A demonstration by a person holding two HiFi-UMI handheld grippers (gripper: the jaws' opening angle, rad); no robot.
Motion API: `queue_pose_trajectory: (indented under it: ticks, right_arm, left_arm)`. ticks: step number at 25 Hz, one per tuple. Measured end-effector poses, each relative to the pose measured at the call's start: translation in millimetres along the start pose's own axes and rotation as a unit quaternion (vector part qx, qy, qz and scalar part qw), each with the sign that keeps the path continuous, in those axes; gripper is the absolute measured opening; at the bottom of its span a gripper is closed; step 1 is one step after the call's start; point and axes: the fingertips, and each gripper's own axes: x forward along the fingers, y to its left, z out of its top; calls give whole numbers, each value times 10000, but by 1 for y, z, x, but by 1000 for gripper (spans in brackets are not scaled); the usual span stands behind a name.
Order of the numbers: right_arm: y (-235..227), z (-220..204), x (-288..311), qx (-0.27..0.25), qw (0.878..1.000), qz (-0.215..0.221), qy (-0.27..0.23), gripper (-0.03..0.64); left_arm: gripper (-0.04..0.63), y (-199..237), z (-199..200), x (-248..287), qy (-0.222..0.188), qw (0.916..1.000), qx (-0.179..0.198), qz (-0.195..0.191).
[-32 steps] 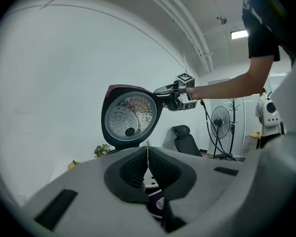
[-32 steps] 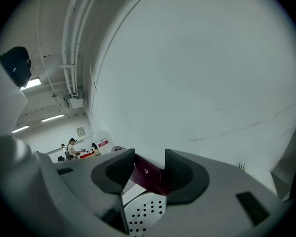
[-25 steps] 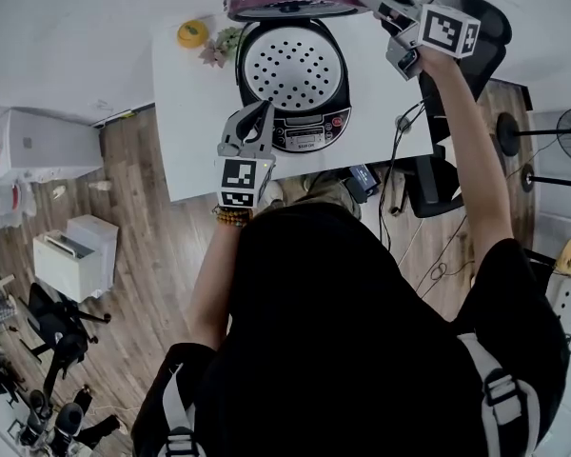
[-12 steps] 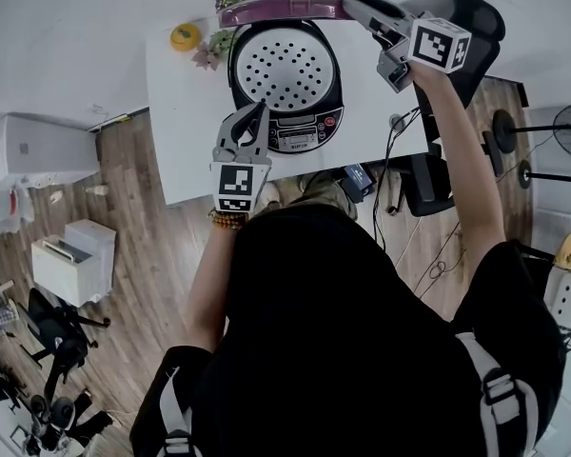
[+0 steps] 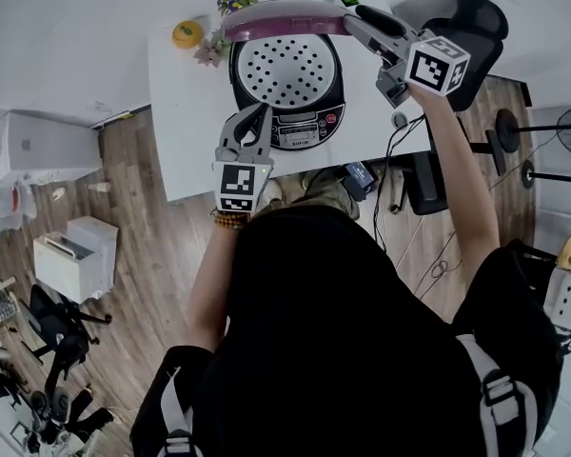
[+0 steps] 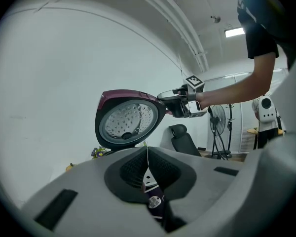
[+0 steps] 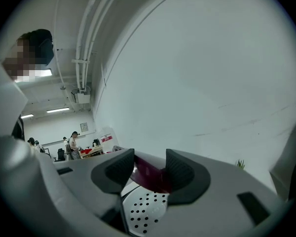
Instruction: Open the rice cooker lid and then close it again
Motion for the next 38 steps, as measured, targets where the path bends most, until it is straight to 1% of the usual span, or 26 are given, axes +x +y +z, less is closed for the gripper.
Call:
queue_pose_trajectory:
  ticks: [10, 18, 27, 38]
  right_arm:
    - [8, -16, -8, -32, 10000, 34, -14, 207]
    - [14, -29, -15, -119, 9999, 7, -2, 210]
    - [18, -38, -18, -96, 10000, -6, 14, 213]
    - [23, -65, -25, -126, 9999, -60, 97, 216]
  left_arm:
    - [23, -10, -2, 1, 46, 9999, 45, -116]
    - [23, -10, 0, 1, 61, 9999, 38, -114]
    - [23, -9, -1, 1, 65, 9999, 37, -128]
    - [23, -7, -4, 3, 75, 9999, 23, -125]
